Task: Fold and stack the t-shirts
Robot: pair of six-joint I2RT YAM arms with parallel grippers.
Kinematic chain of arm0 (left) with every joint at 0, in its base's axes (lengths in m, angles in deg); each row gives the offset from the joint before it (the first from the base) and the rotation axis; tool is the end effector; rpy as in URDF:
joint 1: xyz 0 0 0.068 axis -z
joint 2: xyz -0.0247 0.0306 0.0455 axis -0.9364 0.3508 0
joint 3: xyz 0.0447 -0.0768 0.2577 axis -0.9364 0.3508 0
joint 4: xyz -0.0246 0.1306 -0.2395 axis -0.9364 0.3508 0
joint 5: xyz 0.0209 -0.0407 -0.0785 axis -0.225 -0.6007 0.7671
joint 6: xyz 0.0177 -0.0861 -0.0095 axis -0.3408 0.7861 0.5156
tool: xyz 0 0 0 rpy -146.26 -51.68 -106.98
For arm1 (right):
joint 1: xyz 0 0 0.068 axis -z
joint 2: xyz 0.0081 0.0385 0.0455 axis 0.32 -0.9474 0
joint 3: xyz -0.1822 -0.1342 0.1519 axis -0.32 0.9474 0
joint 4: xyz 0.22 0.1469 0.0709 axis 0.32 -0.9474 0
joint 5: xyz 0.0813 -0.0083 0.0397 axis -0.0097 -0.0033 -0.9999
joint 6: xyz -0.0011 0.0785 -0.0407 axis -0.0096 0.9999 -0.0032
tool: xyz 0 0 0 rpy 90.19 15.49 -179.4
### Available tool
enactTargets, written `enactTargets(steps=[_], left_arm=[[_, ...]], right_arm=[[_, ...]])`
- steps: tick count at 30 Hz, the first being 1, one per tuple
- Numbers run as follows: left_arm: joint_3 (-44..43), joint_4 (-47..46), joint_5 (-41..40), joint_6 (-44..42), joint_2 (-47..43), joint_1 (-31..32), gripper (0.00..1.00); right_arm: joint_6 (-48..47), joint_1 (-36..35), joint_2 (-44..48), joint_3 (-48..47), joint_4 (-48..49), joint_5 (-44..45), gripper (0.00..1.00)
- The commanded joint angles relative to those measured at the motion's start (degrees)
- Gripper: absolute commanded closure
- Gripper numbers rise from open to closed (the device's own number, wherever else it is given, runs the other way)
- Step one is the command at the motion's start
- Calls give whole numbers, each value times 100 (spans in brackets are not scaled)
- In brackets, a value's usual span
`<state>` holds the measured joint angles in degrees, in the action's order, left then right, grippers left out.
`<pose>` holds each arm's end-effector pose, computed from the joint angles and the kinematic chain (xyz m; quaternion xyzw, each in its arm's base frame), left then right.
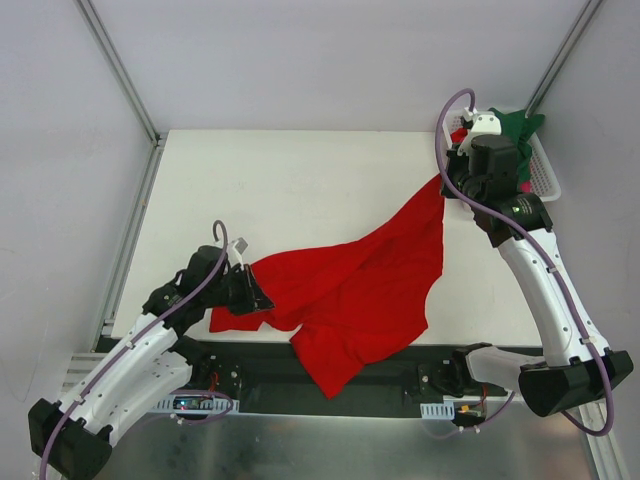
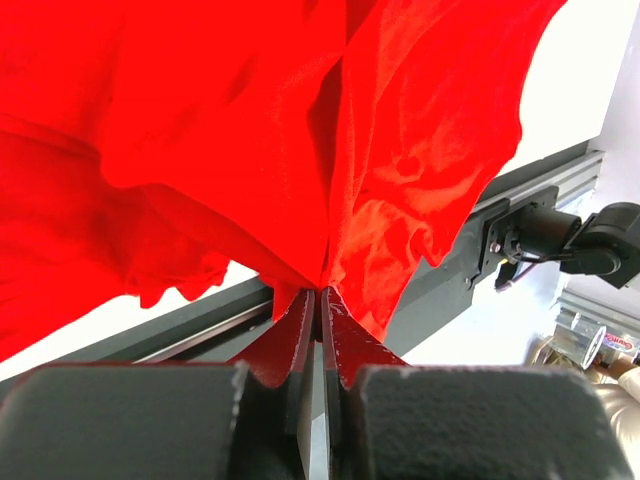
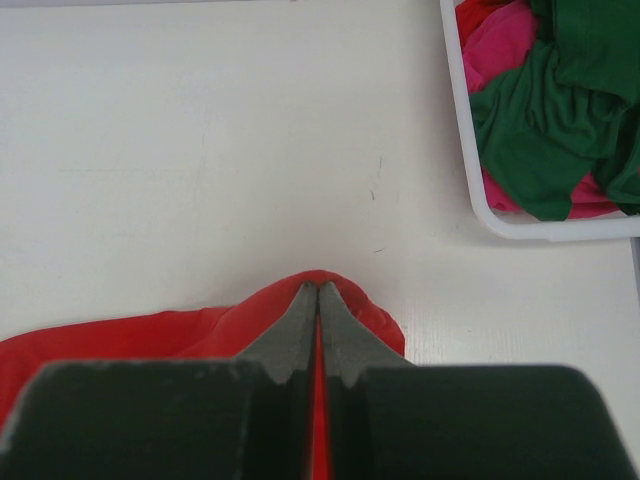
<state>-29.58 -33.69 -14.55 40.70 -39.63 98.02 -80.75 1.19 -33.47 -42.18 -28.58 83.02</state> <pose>0.1560 -0.1183 0.2086 -0.0300 0.8829 -0.3945 0.2528 0.2977 0.0777 0.4151 -0.1178 0.8109 -0.0265 0.5726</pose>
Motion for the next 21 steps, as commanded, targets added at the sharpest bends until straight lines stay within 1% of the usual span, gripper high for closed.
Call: enactTargets(steps=[1, 4, 6, 8, 18, 21], left_arm=[[-30, 144, -69, -143, -10, 62, 100], [268, 117, 98, -125, 131, 62, 100], [479, 30, 3, -20, 70, 158, 100], [550, 21, -60, 77, -36, 212, 91], [550, 38, -130, 103, -106, 220, 83], [550, 29, -130, 103, -97, 220, 82]], right_arm=[[64, -28, 44, -37, 215, -15, 99], [72, -37, 35, -28, 215, -33, 99], [81, -37, 35, -28, 215, -33, 99], [81, -45, 44, -37, 215, -50, 98], [90, -46, 44, -28, 215, -33, 98], [81, -54, 61, -10, 215, -33, 99]])
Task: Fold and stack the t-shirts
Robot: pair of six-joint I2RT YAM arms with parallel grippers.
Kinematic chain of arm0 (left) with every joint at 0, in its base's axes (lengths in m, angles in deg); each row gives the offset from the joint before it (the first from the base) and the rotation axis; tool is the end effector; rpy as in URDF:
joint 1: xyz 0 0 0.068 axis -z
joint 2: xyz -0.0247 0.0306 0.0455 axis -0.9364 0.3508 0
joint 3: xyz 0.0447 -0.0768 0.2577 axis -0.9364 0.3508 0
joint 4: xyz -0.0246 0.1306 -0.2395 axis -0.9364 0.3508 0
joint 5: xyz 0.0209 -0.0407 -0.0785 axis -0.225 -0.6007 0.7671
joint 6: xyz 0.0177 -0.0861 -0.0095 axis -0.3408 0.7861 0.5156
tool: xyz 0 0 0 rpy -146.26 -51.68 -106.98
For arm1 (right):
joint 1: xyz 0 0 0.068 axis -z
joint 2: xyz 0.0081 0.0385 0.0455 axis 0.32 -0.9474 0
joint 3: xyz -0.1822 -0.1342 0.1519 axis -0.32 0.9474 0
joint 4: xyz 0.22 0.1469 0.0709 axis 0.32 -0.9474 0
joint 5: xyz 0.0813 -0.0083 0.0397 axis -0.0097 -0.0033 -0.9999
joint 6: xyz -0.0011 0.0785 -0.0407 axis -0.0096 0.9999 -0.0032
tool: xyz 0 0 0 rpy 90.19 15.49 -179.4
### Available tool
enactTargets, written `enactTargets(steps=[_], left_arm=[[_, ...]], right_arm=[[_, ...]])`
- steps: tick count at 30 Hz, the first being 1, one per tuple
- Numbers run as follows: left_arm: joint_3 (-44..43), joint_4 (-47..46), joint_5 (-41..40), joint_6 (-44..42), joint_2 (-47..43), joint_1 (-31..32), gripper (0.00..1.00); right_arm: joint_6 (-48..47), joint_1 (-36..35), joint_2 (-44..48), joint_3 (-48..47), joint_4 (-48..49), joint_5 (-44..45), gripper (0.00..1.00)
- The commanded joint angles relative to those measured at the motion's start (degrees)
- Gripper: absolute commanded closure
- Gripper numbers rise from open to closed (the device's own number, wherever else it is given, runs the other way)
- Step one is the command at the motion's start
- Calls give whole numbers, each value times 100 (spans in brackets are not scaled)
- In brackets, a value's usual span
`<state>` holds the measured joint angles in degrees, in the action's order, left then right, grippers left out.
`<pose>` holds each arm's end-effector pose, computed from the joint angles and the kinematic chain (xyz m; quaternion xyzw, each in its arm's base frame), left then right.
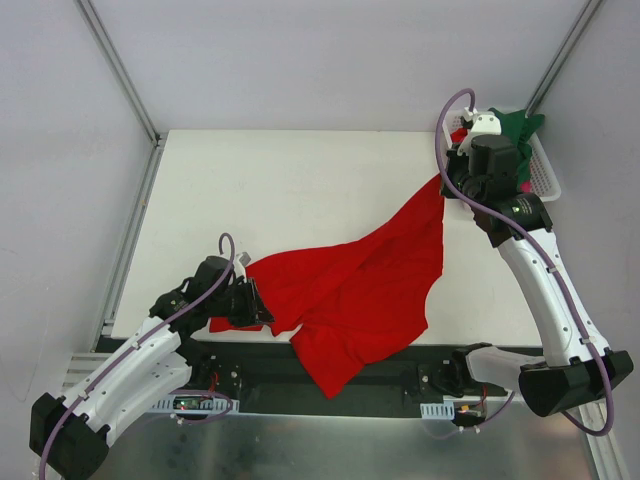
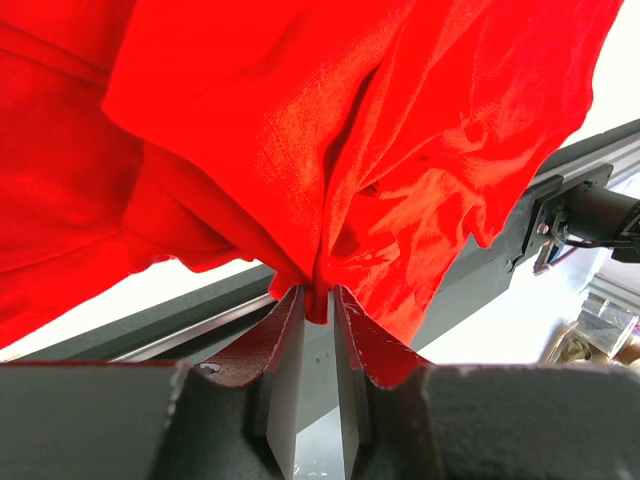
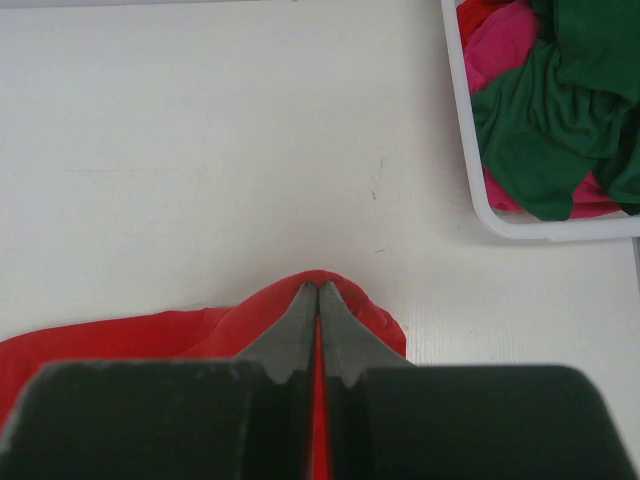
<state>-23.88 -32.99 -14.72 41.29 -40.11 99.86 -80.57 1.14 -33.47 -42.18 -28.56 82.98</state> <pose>0.1434 -0.1179 0.1711 -0.0323 0.9035 -0.3743 0.2062 0.2976 0.0780 0.4151 -0.1170 0.8109 -0.0251 0.5728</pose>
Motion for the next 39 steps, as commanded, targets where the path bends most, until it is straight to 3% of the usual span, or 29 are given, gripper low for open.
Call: enactTargets(steps=[1, 24, 29, 39], left_arm=[[-29, -40, -121, 35, -58, 37, 83], [-161, 65, -165, -35, -49, 37, 82], [-152, 153, -691, 18, 3, 81, 76], [138, 100, -1299, 158, -155, 107, 76]], right_arm=[[64, -41, 53, -10, 213, -28, 98], [72, -50, 88, -54, 204, -37, 99], [64, -50, 97, -54, 187, -46, 99], [63, -50, 97, -46, 186, -63, 98]])
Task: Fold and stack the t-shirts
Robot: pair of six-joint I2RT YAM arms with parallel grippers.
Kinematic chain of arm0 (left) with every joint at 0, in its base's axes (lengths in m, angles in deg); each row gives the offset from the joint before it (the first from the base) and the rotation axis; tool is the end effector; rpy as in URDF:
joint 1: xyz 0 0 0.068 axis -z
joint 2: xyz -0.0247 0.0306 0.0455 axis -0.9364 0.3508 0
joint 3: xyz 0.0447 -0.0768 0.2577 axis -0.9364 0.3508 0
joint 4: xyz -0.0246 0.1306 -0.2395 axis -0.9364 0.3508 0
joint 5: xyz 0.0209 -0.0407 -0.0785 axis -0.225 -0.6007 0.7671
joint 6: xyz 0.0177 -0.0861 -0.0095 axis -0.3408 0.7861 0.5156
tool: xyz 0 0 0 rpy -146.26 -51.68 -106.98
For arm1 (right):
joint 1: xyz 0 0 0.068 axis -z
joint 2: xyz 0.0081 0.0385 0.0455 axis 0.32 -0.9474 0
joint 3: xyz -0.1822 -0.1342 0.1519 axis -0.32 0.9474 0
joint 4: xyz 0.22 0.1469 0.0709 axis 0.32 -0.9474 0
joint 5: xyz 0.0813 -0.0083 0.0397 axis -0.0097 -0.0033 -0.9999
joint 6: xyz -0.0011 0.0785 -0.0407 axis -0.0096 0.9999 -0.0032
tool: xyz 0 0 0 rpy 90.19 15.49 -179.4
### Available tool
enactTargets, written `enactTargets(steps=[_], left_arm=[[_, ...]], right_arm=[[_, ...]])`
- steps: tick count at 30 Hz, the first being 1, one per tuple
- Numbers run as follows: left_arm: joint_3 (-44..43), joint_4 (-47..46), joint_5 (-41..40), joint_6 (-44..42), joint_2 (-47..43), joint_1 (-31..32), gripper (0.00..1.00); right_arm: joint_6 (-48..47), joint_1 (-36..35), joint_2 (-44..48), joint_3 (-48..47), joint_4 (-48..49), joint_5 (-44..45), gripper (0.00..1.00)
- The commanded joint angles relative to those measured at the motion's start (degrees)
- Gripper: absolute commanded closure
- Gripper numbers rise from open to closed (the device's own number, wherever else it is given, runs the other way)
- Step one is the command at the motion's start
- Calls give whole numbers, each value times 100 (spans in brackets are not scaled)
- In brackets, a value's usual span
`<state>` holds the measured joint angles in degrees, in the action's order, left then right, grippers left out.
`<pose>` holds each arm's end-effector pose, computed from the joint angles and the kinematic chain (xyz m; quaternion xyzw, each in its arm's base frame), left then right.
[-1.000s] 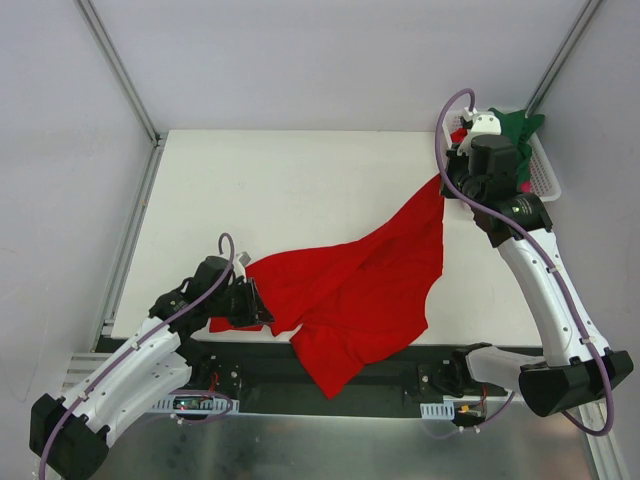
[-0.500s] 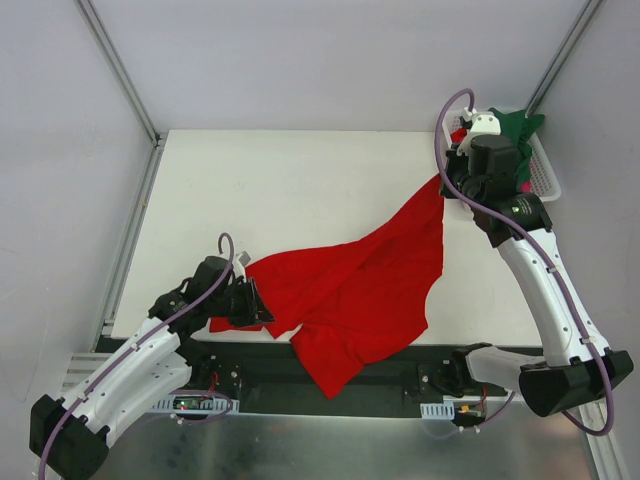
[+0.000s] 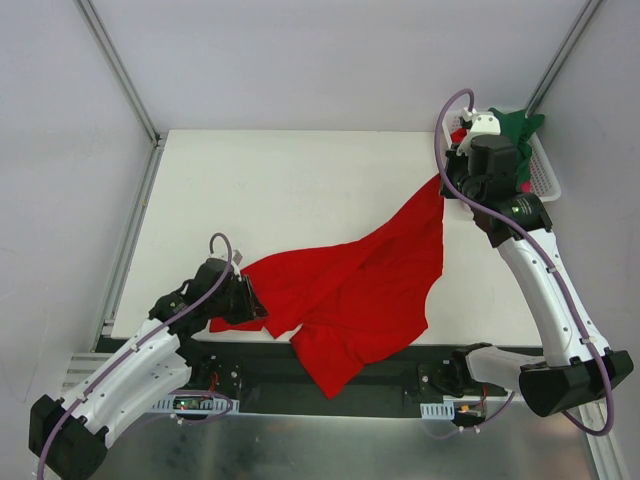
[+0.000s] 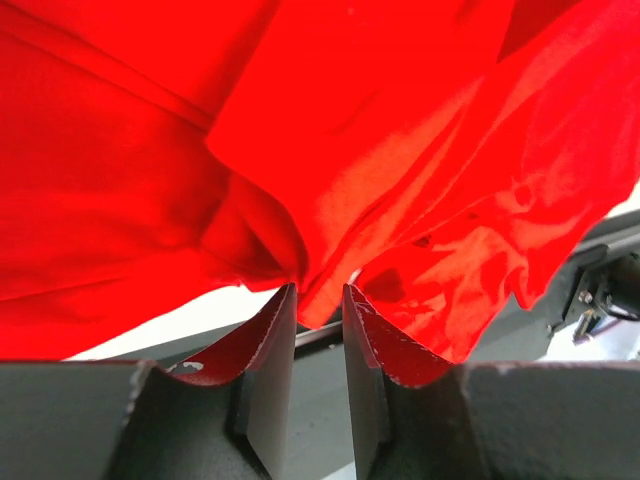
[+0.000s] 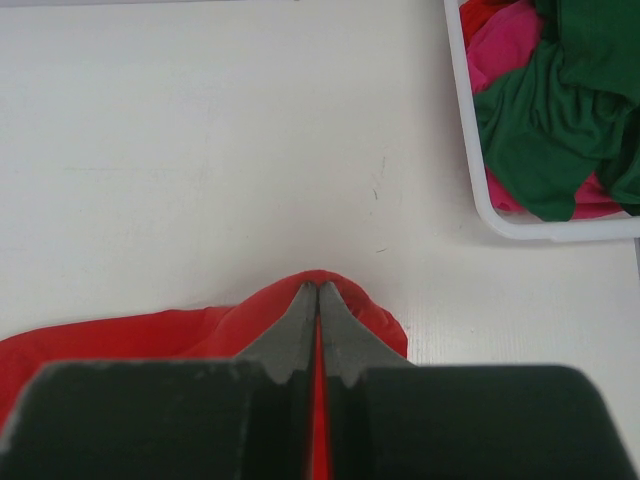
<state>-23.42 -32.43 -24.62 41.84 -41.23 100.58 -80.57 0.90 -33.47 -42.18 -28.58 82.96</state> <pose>0.1486 -0.1085 0.1675 -0.0660 0.9108 -0.3182 0.2547 0.2973 0.0793 0.4151 -0.1189 0.8108 -0.0238 0.5727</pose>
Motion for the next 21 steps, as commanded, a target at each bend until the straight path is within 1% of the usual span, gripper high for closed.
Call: enactTargets(steps=[1, 14, 21], left_arm=[[135, 26, -318, 104, -43, 35, 76], [382, -132, -125, 200, -96, 79, 78], [435, -159, 34, 323, -315, 97, 79]], right_arm=[[72, -26, 88, -46, 180, -79, 99], [81, -35, 123, -10, 189, -44, 99], [90, -35, 114, 7, 180, -61, 99]])
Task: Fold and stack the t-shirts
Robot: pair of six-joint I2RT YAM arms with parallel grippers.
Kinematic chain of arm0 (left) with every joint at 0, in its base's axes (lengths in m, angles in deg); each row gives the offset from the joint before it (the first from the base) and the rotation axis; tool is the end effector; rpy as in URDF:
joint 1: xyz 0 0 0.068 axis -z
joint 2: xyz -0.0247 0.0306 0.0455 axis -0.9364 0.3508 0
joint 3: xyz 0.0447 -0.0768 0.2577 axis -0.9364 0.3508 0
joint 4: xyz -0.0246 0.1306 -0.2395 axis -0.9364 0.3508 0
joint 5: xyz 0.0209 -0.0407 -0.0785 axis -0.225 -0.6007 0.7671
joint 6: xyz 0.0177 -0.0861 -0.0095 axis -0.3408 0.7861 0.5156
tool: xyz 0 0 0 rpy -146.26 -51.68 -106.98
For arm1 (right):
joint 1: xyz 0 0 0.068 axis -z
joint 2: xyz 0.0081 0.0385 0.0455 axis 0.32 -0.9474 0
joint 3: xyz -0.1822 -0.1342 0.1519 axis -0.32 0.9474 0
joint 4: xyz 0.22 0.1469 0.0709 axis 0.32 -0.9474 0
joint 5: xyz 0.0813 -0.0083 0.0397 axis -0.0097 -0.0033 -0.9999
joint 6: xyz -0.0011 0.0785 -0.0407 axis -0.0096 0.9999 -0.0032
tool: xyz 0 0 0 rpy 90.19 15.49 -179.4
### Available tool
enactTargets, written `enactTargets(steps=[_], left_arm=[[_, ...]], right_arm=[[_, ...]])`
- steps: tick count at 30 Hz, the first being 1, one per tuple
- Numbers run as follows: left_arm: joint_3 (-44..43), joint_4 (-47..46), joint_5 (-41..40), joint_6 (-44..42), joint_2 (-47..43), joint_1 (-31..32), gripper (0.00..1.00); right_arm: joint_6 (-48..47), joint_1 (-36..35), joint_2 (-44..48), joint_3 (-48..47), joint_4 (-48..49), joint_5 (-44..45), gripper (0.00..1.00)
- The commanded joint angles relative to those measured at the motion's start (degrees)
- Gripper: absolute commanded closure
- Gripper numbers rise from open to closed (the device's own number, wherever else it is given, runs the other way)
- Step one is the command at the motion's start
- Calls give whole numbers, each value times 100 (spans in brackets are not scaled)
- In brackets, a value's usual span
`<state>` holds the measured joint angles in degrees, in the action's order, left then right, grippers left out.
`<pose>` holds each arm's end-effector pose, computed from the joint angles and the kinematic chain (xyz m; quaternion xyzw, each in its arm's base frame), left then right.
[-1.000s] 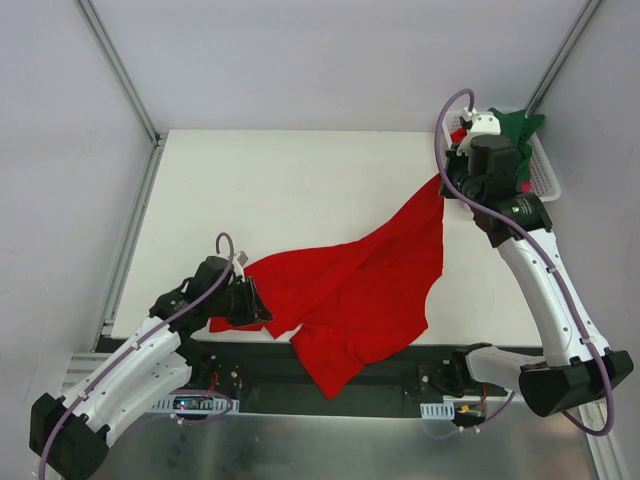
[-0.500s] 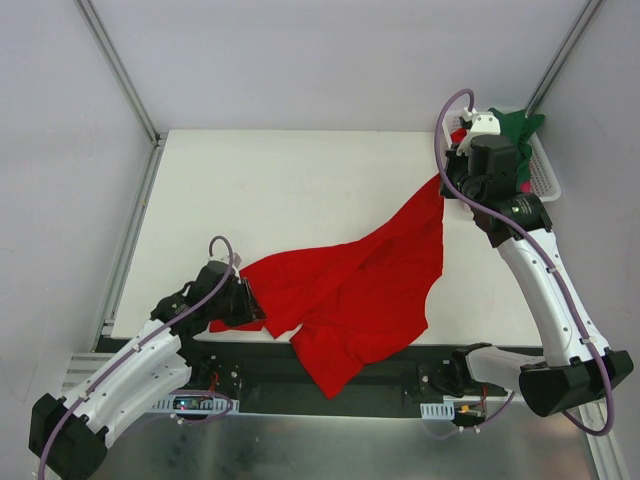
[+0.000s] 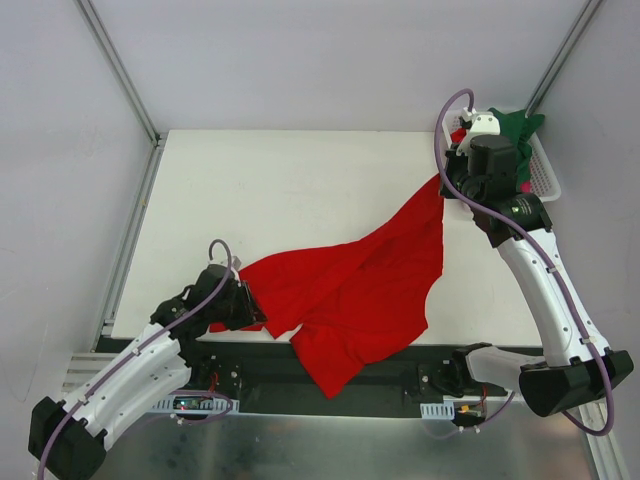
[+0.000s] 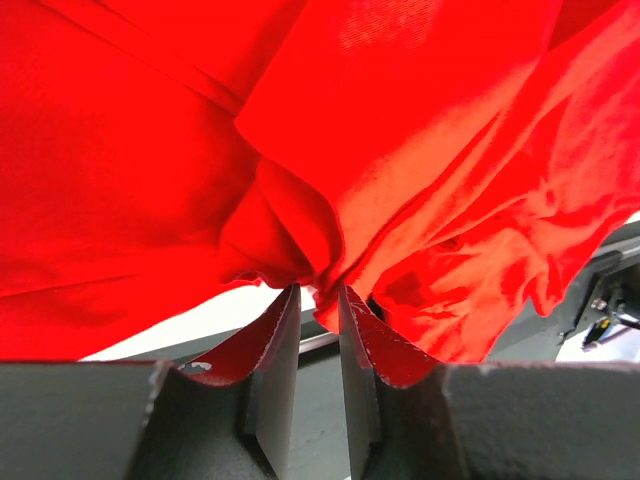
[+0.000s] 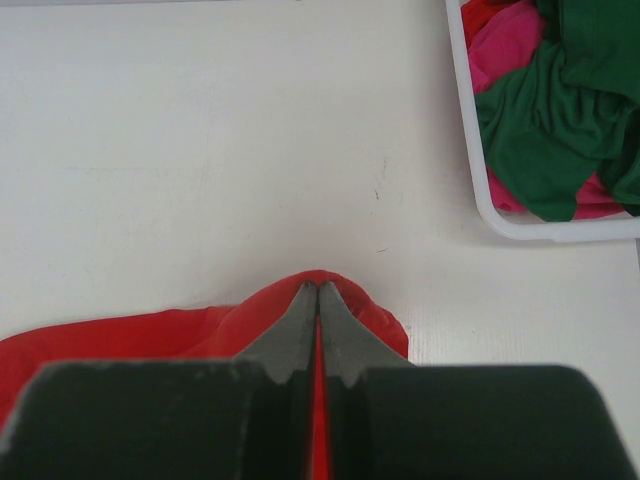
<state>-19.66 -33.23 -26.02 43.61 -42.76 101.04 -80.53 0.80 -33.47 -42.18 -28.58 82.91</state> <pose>0.1430 -0.1047 0.1485 -0.0830 0.9151 -0.3079 0.2467 0.2971 0.0799 0.4150 -0.1195 0.8107 -0.0227 0.5727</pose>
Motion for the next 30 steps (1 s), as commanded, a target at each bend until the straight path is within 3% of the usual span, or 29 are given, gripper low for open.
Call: enactTargets(steps=[1, 26, 30], left_arm=[[68, -78, 191, 164, -180, 51, 79], [103, -96, 165, 190, -93, 209, 82], [112, -113, 165, 182, -49, 218, 88]], right_arm=[[86, -24, 114, -10, 189, -65, 99], [86, -24, 141, 16, 189, -66, 99], [77, -33, 158, 16, 171, -39, 99]])
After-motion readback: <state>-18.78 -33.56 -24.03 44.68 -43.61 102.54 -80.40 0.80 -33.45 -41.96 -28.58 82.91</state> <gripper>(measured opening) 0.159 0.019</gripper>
